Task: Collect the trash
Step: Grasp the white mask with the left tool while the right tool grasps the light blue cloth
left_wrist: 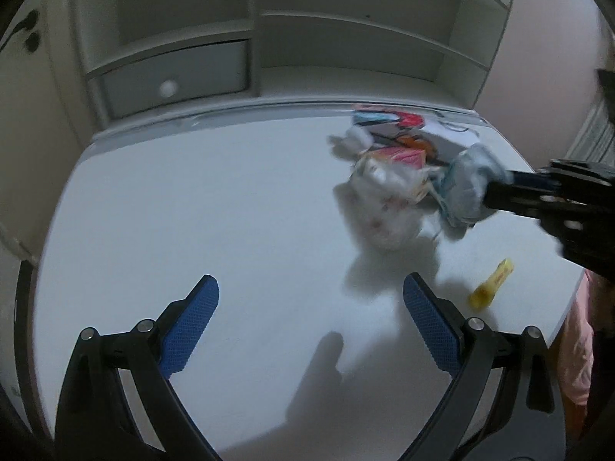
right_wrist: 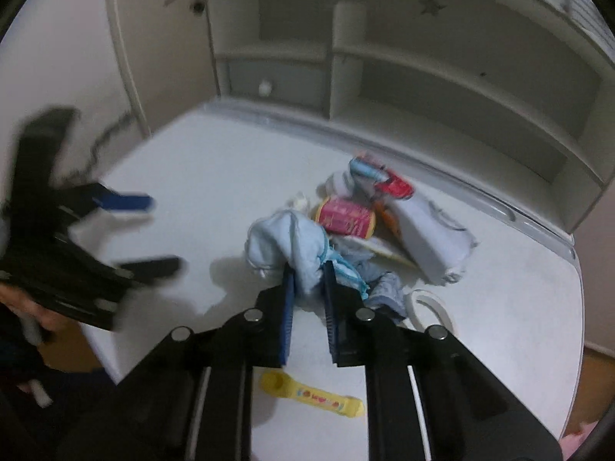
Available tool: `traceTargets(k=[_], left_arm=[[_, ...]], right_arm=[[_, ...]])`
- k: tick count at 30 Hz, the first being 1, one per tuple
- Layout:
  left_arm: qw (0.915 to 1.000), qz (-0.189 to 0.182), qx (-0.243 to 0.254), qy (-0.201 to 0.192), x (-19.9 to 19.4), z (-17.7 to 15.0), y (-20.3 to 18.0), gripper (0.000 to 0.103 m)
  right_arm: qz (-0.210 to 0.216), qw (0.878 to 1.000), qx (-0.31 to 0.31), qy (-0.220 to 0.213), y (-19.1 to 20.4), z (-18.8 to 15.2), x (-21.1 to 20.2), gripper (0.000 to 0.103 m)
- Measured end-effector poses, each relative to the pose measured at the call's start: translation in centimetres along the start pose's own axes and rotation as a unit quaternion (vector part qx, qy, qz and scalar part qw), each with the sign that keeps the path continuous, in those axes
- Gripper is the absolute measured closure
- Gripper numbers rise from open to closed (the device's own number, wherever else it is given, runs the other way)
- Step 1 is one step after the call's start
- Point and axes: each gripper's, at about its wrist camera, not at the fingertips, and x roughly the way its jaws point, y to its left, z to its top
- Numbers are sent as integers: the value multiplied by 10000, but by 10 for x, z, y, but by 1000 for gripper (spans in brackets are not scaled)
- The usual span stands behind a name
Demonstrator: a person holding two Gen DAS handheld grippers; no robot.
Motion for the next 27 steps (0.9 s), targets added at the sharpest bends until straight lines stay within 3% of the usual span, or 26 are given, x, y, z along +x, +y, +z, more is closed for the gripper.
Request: traceTargets(k=[2,6,10,13,15,17,19,20,23,27], left_arm=[[9999,9,121,19,8,10,-14,9],[9993,-206,302,67,22,24,-36,9],[9977,79,610,299,54,33,-58,9],[9975,133,552,409,70,35,-62,10],[9981,109,475,373,72,34,-61,25],[9971,317,625,279,68,33,-64,71],[9979,232,543,259,61,32,-61,86],[9978,309,538,228,56,32,-60,92],[9973,443,583,73,37,29,-61,95],[9975,314,593,-204,10,28,-82,96]], right_arm=[[128,9998,95,-86,-3,-3,-12,88],[-5,9996,273,-92,-17,-20,-30,88],[-122,9988,465,-94,-32,-35,-40,88],[-172,9982,567,-91,-38,-46,-45,88],[-223,9978,612,-96,-41,-54,-51,88],[-274,9972,682,-110,-46,-62,-55,88],[-352,9958,828,-146,-55,-73,-66,88],[-389,9951,894,-171,-59,-76,-70,88],[-573,9912,1160,-281,-75,-94,-91,88],[-961,9794,1726,-410,-106,-132,-126,88]])
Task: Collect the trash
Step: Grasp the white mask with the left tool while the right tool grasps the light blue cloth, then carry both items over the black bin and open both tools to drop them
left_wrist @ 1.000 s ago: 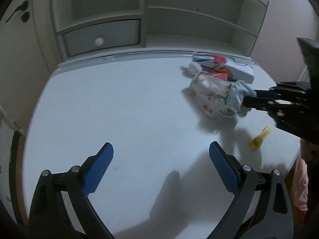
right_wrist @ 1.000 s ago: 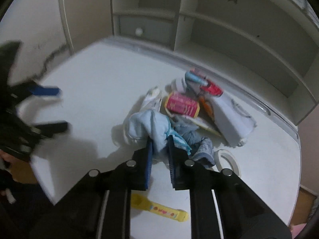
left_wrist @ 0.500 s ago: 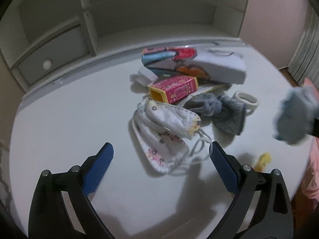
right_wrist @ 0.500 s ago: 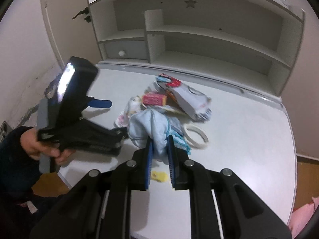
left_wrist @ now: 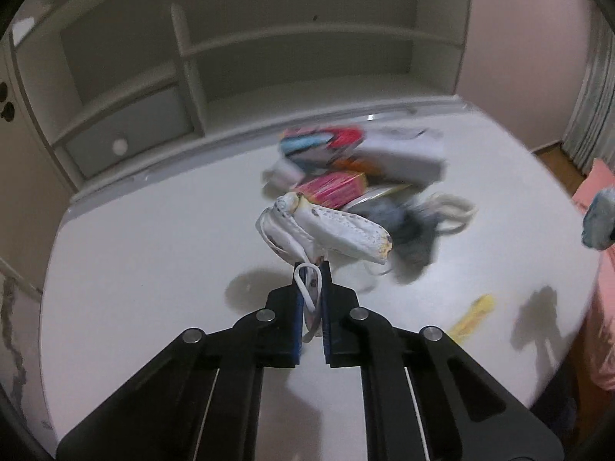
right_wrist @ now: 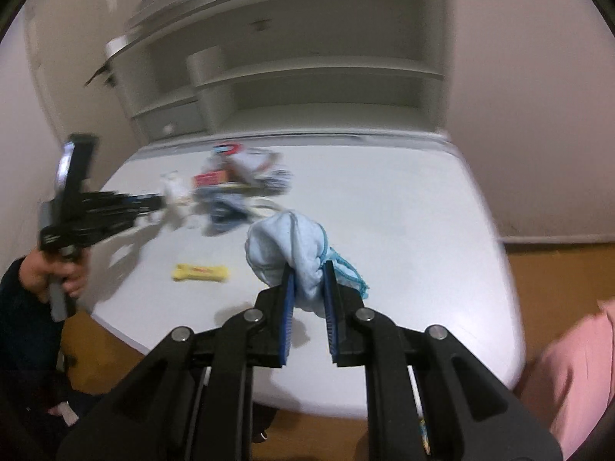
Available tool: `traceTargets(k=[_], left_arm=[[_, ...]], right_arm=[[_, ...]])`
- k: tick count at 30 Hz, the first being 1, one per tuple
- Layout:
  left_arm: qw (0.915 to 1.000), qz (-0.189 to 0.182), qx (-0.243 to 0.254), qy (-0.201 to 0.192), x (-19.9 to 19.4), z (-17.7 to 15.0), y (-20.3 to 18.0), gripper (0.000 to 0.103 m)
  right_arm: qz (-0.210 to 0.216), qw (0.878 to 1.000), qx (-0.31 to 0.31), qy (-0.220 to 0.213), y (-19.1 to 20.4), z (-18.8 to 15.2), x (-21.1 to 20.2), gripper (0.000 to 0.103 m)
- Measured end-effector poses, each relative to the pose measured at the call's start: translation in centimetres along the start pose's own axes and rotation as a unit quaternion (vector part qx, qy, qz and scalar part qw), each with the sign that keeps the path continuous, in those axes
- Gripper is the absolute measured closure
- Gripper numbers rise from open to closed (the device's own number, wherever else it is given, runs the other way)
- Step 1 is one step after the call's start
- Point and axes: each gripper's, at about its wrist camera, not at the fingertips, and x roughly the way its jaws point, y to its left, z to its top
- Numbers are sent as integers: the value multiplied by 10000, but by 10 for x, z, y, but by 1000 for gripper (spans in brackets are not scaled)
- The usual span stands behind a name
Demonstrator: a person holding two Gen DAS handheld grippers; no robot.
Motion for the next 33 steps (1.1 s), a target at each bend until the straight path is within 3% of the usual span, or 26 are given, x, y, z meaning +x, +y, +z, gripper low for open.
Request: traceTargets(k=[5,8,12,18,23,29,33], left_arm=[[9954,-698,412,-510,-38,20,-79,96],[9849,-1260,936,-725,-55,26,-149,96],[9601,-2014,1776,-779,-63,13,-248,96],[9107,-3056,2753,-372,-45,-39,-388,96],[8857,-3434,3120,156,0,-82,-456,96],[8746,-3401,3391,661,74,-129,-506,96],[8739,-3247,3495,930,112,-152,-525,96]], right_arm=[[-551,9955,761,-113,-63,-41,-37,88],[-907,9873,1296,-177,-107,-74,-62,88],[-1314,9690,2085,-198,-164,-129,-91,88],[-1835,9362,2997,34,-226,-217,-105,88],[-2048,9056,3700,317,-271,-294,-93,88],[-2037,8779,4276,707,-307,-362,-56,88],[-2036,8695,4405,918,-318,-386,-39,88]])
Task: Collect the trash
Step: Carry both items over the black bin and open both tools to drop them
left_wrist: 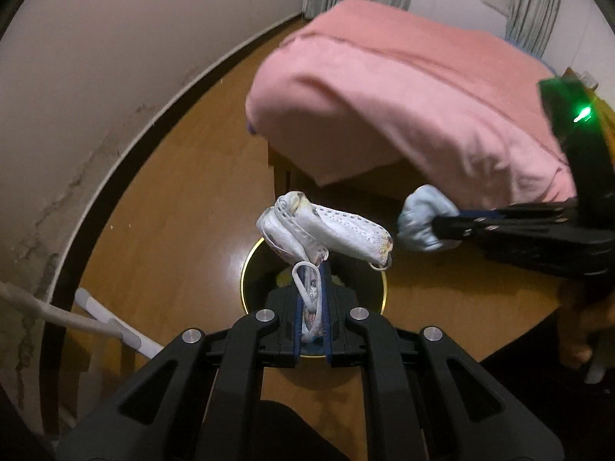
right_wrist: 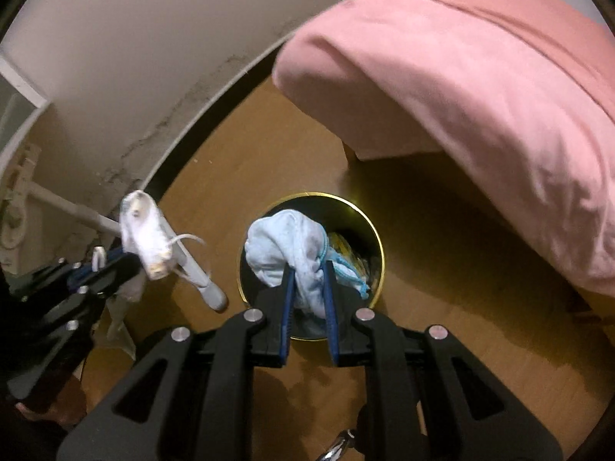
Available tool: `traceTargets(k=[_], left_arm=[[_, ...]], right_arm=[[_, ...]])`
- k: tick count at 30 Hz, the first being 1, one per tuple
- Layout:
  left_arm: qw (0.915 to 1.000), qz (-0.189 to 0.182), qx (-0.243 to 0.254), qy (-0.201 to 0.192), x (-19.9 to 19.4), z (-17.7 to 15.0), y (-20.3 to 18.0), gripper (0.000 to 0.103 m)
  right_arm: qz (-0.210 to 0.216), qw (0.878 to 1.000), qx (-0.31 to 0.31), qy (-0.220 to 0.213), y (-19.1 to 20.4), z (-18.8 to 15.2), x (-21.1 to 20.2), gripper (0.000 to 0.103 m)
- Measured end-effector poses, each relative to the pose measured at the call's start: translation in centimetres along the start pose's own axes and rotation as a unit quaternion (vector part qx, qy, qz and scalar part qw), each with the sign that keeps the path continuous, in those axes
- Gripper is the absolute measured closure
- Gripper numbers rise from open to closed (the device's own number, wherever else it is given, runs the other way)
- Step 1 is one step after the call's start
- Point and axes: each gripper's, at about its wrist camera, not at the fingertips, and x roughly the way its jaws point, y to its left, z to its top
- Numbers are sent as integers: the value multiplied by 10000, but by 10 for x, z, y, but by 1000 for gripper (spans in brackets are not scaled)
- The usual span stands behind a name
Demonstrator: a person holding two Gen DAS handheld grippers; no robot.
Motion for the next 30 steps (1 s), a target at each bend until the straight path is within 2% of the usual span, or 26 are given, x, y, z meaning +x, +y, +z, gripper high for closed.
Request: traceTargets(k=[3,6,20,22,24,25,30], left_arm=[[9995,-147,-188,210,30,-3,3,96],[9993,-128,-222,274,48,-6,5,96],[9985,-198,-311,405,58,-7,8,96],[9985,-189,-307,423,59,-6,8,96],[9984,-187,-309,445,61,-5,8,96],[9983,-187,-317,448,61,-5,7,96],[9980,-207,-331,494,68,-3,4,96]], right_arm=[[32,9999,92,142,-6,1,16,88],[59,9996,152,240,-10,2,30,88],[288,9988,217,320,-2,13,42,87],[311,9988,212,314,0,16,42,75],[297,9991,214,233,2,18,39,39],[288,9992,219,184,2,19,37,35],[268,9991,299,101,1,23,33,35]])
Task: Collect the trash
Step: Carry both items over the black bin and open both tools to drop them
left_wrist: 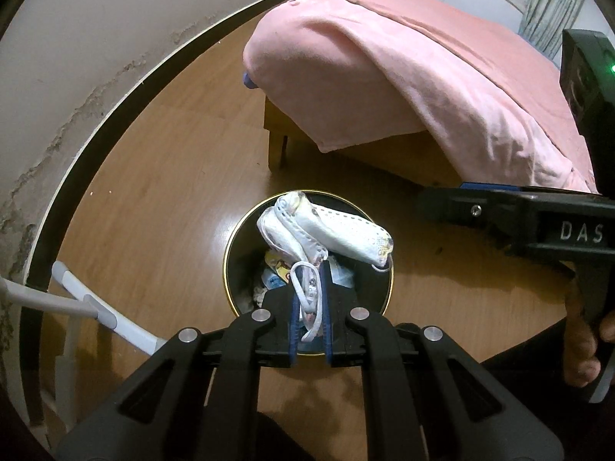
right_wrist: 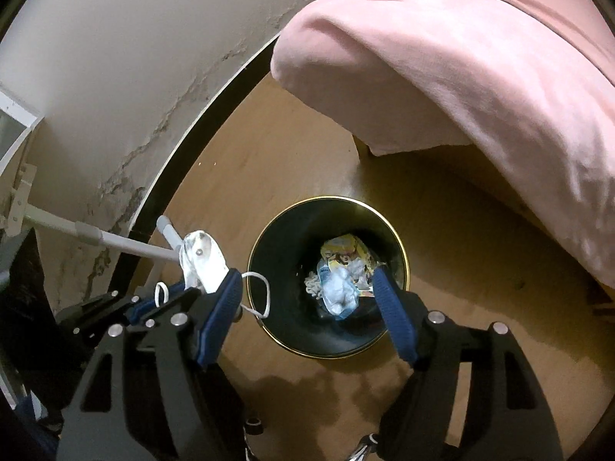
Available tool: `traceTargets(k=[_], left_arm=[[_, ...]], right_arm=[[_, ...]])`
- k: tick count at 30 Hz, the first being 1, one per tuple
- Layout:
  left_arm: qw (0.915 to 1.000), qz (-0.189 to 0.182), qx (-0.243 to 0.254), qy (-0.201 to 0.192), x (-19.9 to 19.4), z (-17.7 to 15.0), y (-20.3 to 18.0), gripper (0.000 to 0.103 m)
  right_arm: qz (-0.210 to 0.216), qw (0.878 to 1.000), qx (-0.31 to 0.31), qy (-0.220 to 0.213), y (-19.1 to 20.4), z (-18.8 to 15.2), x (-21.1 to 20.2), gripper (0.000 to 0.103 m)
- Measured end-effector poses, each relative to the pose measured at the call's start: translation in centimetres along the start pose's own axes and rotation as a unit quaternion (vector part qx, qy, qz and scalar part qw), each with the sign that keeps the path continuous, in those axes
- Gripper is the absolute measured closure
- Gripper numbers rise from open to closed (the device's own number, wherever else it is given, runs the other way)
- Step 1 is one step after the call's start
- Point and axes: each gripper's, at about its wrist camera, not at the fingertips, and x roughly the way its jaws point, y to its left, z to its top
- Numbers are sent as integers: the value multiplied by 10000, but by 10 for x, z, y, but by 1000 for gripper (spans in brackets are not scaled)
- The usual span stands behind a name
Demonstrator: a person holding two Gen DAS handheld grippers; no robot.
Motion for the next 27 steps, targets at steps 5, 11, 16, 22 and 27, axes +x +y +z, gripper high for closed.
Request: traceTargets(k=[5,11,16,22,27], left_arm=[[10000,-43,37,76,6,3,-6,80],[10000,-10,20,-58,-1,3,-10,29],[10000,10,12,-70,-13,1,-12,26],[9988,210,192,-404,-72,-1,-20,15],[9942,629,299,-821,-151,-16,-15,11]], right_arm=[[-72,9999,95,-104,-2,2,-5,34],[-98,9993,246,-254,-9,4,-16,31],[-70,9992,229,-317,-6,8,-20,30],[-111,9982,117,-569,6,14,-38,27],[-35,9970,-102,-772,39,7,-75,23]])
